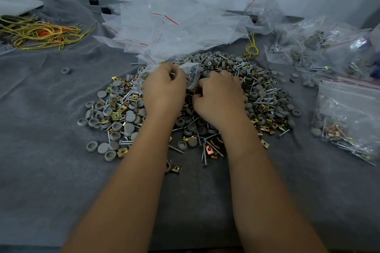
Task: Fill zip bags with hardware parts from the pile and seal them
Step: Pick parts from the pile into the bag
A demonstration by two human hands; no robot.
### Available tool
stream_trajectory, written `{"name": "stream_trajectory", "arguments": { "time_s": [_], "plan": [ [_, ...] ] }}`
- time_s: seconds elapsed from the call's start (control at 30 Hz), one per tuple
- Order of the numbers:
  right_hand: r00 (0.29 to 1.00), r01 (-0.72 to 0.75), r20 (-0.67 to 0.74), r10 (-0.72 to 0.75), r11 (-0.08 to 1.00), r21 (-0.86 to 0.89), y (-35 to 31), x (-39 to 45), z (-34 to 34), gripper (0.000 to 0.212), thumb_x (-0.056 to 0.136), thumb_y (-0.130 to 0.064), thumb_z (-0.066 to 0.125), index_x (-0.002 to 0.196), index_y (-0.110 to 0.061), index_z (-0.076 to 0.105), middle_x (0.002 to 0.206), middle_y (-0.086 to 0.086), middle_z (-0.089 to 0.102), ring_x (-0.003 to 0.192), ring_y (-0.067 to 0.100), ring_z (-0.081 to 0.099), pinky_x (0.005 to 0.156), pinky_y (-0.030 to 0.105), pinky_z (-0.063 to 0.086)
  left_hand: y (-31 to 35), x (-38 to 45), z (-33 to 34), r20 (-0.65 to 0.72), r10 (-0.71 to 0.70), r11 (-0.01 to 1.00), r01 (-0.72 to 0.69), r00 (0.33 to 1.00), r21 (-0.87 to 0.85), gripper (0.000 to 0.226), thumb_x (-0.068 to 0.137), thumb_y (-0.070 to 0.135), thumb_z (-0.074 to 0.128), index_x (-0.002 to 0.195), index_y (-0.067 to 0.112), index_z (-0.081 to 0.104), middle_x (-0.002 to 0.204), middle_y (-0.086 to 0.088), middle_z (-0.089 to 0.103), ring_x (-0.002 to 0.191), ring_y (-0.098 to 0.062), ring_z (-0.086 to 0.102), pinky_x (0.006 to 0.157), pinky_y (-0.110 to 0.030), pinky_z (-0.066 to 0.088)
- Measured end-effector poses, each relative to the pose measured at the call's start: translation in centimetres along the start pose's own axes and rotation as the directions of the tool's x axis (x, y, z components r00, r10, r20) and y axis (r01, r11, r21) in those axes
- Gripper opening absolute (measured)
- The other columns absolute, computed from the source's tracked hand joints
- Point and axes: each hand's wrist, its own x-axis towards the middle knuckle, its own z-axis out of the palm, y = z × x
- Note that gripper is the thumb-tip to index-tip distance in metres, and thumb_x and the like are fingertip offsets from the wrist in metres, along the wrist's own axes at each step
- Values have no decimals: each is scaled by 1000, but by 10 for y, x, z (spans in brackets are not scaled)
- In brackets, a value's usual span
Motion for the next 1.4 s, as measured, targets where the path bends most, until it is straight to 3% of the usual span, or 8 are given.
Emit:
{"name": "stream_trajectory", "arguments": {
  "time_s": [0.4,0.57,0.67,0.83,0.97,1.07,1.2,1.4],
  "plan": [
    [998,7,62,-7,1000,0,-3,1,2,22,88,-27,57,106,-17,65,116,6,55,119,30,42,99,45,32,1,-3,-4,-32,-44,991,39,999,-128,25,93,29,55,68,28,55,45,11,45,43,-4,37,51,-27,30],
    [999,35,1,-35,999,-3,-2,1,7,22,91,-24,57,111,-18,61,118,5,56,118,29,43,98,44,33,1,-5,-4,-12,-14,997,13,1000,-79,21,93,30,54,72,26,56,52,8,44,48,-10,39,52,-27,29],
    [989,33,-141,-31,999,10,-4,2,9,17,92,-21,56,107,-16,61,111,3,60,110,27,47,91,38,36,1,-6,-4,-17,-8,997,7,1000,-75,24,93,29,54,69,27,53,52,8,44,48,-9,38,52,-28,28],
    [936,-101,-297,189,952,288,-8,3,6,12,93,-21,53,93,-14,63,89,1,64,89,23,55,72,33,39,2,-6,-3,-29,-8,998,6,1000,-59,25,93,30,54,69,28,53,53,8,45,49,-8,39,51,-28,28],
    [920,-125,-235,314,803,583,-9,4,4,19,95,-15,50,107,-16,65,103,-1,66,101,21,57,87,41,49,2,-6,-3,-31,-32,996,29,999,-82,26,94,31,54,68,29,53,54,9,47,48,-7,40,51,-27,29],
    [899,-74,-226,375,638,767,-11,3,2,15,94,-13,53,102,-19,64,100,-4,66,100,16,59,86,34,51,2,-6,-3,-30,-31,995,28,999,-93,22,93,30,54,72,29,56,55,9,48,50,-9,42,52,-27,30],
    [875,19,-277,398,544,839,-12,3,-4,12,89,-6,61,90,-17,65,86,-6,64,79,5,58,71,13,46,2,-6,-3,-31,-33,994,30,999,-104,21,93,30,55,72,28,57,53,9,47,49,-7,41,51,-27,29],
    [898,61,-290,331,558,828,-11,2,1,14,83,-3,67,85,-16,71,82,-7,66,70,3,58,62,10,44,2,-6,-3,-32,-55,988,50,998,-147,24,91,30,56,67,29,56,44,11,44,42,-4,36,50,-27,29]
  ]
}}
